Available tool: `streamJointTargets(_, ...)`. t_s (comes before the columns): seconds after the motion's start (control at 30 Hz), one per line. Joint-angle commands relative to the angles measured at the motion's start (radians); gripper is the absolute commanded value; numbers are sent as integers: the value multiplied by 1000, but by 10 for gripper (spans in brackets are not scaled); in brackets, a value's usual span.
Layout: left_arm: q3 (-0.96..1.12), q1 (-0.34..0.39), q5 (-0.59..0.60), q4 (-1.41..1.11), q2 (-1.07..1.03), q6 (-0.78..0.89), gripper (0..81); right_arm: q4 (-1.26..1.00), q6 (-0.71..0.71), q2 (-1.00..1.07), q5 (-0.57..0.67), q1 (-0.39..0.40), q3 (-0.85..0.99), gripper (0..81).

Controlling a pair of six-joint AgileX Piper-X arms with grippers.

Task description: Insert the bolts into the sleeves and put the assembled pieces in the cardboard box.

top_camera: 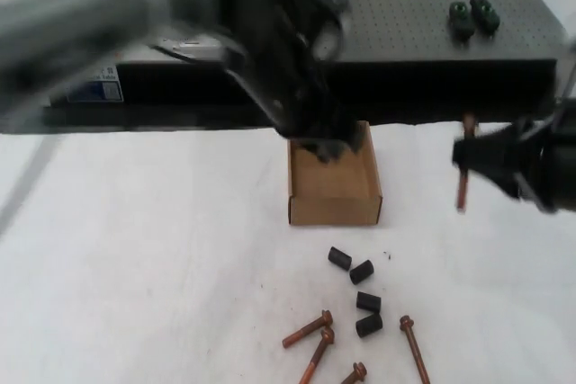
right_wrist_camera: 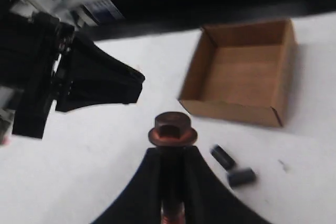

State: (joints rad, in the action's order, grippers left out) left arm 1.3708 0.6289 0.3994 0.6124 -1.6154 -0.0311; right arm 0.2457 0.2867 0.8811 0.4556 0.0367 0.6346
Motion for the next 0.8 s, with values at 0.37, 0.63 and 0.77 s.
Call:
streamJointTargets(0.37,-514,73,262,-699,372,212,6,-606,326,31,124,171,-35,16)
streamJointTargets(0.63,-516,73,265,-704,382,213,6,-539,318,31,181,175,-35,16)
streamJointTargets(0.77,-516,73,287,-704,382,213,6,-536,296,31,213,175,-37,16)
